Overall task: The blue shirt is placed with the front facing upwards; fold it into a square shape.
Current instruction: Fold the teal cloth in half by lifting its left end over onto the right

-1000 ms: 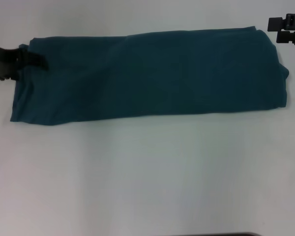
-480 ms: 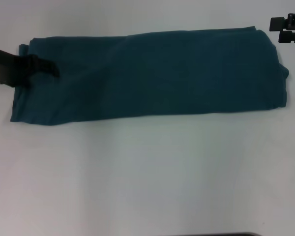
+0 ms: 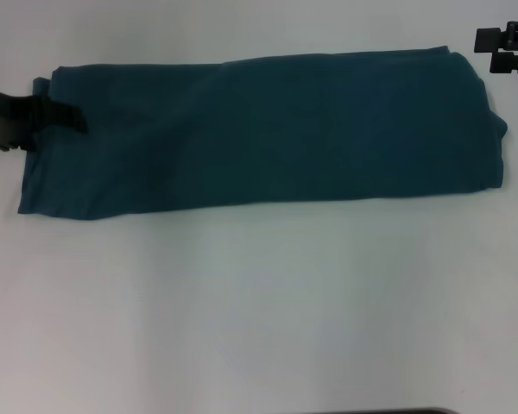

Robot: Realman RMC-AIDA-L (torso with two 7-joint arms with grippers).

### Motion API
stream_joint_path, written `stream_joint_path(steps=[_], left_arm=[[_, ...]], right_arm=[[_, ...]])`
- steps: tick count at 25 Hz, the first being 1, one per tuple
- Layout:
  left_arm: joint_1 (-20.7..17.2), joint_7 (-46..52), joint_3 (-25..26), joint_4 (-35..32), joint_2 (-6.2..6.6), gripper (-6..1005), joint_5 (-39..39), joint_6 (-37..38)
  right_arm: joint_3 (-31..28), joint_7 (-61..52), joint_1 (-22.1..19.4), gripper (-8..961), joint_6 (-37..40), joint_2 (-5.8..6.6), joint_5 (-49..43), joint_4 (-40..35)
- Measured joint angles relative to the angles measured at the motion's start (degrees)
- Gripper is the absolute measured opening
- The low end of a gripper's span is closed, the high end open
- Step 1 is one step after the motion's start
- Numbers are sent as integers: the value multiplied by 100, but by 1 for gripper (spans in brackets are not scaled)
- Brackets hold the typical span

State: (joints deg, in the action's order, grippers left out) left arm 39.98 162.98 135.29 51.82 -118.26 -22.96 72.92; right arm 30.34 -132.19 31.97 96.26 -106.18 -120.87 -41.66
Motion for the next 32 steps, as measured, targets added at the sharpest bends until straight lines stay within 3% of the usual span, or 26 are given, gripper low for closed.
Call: stream_joint_path(steps=[6, 17, 32], left_arm=[[-36, 30, 6, 263, -17, 908, -68, 118], [55, 188, -63, 60, -141, 908, 569, -480], [161, 190, -62, -362, -81, 907, 582, -530]], right_arm=[[-12, 0, 13, 896, 9, 1, 3, 0], [-11, 0, 14, 894, -22, 10, 3, 0], [-45, 0, 5, 893, -2, 10, -4, 0]])
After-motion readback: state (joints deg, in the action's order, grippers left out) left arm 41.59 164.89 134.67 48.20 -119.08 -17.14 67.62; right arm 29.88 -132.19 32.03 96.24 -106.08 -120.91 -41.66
